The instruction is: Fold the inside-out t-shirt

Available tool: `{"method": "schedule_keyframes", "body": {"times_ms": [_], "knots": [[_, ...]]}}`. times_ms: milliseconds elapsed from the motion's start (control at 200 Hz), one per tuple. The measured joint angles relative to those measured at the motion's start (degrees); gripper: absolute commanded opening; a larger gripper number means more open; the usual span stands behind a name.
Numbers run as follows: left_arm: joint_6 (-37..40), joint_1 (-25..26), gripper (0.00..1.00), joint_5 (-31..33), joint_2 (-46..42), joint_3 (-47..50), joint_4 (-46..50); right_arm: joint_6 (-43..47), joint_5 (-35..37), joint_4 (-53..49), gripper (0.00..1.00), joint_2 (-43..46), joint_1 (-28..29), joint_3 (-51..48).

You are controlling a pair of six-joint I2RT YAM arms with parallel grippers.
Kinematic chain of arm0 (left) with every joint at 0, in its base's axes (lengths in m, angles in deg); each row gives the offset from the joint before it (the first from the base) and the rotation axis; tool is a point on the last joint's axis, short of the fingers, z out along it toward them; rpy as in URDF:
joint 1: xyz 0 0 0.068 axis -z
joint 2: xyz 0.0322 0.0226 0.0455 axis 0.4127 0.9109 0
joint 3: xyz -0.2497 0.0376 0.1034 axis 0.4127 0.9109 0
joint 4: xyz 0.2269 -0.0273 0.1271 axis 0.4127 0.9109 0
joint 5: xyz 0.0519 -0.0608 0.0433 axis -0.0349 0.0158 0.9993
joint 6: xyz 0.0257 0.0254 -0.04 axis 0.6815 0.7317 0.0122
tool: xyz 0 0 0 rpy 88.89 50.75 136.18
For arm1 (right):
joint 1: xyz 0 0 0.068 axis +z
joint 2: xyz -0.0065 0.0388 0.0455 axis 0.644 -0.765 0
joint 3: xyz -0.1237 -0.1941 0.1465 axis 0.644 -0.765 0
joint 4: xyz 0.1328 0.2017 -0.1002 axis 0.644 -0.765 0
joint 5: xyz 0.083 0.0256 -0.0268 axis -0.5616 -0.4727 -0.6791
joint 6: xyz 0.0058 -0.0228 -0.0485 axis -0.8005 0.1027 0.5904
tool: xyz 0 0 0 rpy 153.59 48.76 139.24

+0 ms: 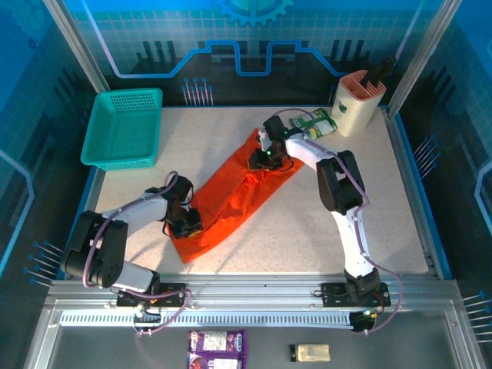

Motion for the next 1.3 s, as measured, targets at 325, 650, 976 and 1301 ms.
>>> {"method": "schedule_keyframes", "body": {"times_ms": [325,650,976,1301], "knots": [[-14.1,13.3,0.19,-5.4,-1.2,2.1,-7.3,0.2,-6.4,0.3,0.47,-16.7,-1.5,26.6],[-14.8,15.3,0.19,-5.0,-1.0,-9.1,-4.8,-0.5,-9.2,-1.7,0.5,-18.5,-4.5,31.6],[-3.0,1.2,0.12,-1.4,2.7,-10.3,1.9,-7.6,-9.7,1.7,0.5,0.1,-2.2,13.5],[1.8,0.1,0.12,-3.9,7.5,-6.1,0.8,-15.1,-9.4,7.8,0.48,-6.1,-1.2,10.9]]}}
